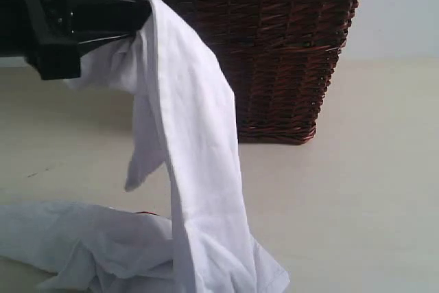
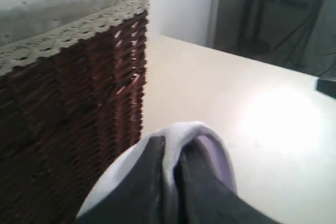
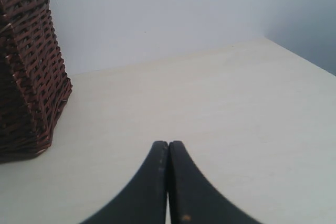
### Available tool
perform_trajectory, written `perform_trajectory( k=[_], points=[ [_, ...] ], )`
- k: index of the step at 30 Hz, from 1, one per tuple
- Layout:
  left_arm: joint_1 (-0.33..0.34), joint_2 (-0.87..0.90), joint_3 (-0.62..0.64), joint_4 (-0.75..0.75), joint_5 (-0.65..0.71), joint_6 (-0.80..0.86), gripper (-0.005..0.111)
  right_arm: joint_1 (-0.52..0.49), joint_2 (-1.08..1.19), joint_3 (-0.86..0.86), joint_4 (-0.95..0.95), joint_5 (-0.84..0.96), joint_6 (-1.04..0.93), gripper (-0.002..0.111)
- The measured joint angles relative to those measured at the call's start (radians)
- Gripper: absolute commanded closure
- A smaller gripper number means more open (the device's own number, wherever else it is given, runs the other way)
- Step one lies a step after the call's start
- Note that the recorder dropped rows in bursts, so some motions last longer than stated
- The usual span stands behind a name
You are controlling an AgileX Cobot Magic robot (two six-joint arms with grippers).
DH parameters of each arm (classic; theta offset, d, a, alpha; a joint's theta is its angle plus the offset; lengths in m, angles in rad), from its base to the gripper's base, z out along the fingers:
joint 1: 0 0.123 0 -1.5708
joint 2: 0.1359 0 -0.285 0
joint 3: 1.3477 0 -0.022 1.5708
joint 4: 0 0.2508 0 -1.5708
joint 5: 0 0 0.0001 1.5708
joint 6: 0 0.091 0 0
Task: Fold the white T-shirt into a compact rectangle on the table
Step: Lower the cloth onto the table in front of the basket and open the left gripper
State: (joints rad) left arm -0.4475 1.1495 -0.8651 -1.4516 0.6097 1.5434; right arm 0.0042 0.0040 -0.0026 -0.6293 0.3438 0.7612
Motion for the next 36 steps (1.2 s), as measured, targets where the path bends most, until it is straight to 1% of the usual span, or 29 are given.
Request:
perform_trajectory(
  k=[3,5,7,9,10,11,14,16,17,19,21,23,25,27,28,30,31,33,35,36],
  points=[
    [0.0,0.022,0.0,0.017,-0.085,0.034,0.107,0.0,0.0,0.0,0.0,0.0,0.0,0.108],
    [0.0,0.03,0.0,0.034,-0.205,0.039,0.107,0.0,0.0,0.0,0.0,0.0,0.0,0.108],
    [0.013,0.031,0.002,0.047,-0.385,0.046,0.107,0.0,0.0,0.0,0.0,0.0,0.0,0.108],
    [0.051,0.031,0.002,0.05,-0.542,0.052,0.107,0.0,0.0,0.0,0.0,0.0,0.0,0.108],
    [0.087,0.031,0.002,0.054,-0.61,0.057,0.107,0.0,0.0,0.0,0.0,0.0,0.0,0.108],
    [0.133,0.031,0.002,0.055,-0.644,0.063,0.107,0.0,0.0,0.0,0.0,0.0,0.0,0.108],
    [0.299,0.025,0.002,0.056,-0.663,0.068,0.107,0.0,0.0,0.0,0.0,0.0,0.0,0.108],
    [0.433,0.013,-0.003,0.056,-0.628,0.064,0.107,0.0,0.0,0.0,0.0,0.0,0.0,0.108],
    [0.486,0.004,-0.009,0.051,-0.61,0.056,0.107,0.0,0.0,0.0,0.0,0.0,0.0,0.108],
    [0.612,-0.016,-0.033,0.028,-0.56,0.03,0.107,0.0,0.0,0.0,0.0,0.0,0.0,0.108],
    [0.713,-0.039,-0.066,-0.017,-0.521,0.004,0.107,0.0,0.0,0.0,0.0,0.0,0.0,0.108],
    [0.804,-0.066,-0.098,-0.1,-0.475,-0.015,0.107,0.0,0.0,0.0,0.0,0.0,0.0,0.108],
    [0.856,-0.096,-0.127,-0.171,-0.385,-0.024,0.107,0.0,0.0,0.0,0.0,0.0,0.0,0.108],
    [0.865,-0.124,-0.143,-0.202,-0.24,-0.03,0.107,0.0,0.0,0.0,0.0,0.0,0.0,0.108],
    [0.854,-0.134,-0.147,-0.208,-0.139,-0.042,0.107,0.0,0.0,0.0,0.0,0.0,0.0,0.108],
    [0.809,-0.143,-0.149,-0.208,0.037,-0.079,0.107,0.0,0.0,0.0,0.0,0.0,0.0,0.108],
    [0.769,-0.147,-0.149,-0.202,0.092,-0.101,0.107,0.0,0.0,0.0,0.0,0.0,0.0,0.108],
    [0.672,-0.151,-0.149,-0.187,0.129,-0.131,0.107,0.0,0.0,0.0,0.0,0.0,0.0,0.108],
    [0.569,-0.151,-0.141,-0.17,0.113,-0.146,0.107,0.0,0.0,0.0,0.0,0.0,0.0,0.108],
    [0.529,-0.151,-0.133,-0.16,0.099,-0.148,0.107,0.0,0.0,0.0,0.0,0.0,0.0,0.108]
  ],
)
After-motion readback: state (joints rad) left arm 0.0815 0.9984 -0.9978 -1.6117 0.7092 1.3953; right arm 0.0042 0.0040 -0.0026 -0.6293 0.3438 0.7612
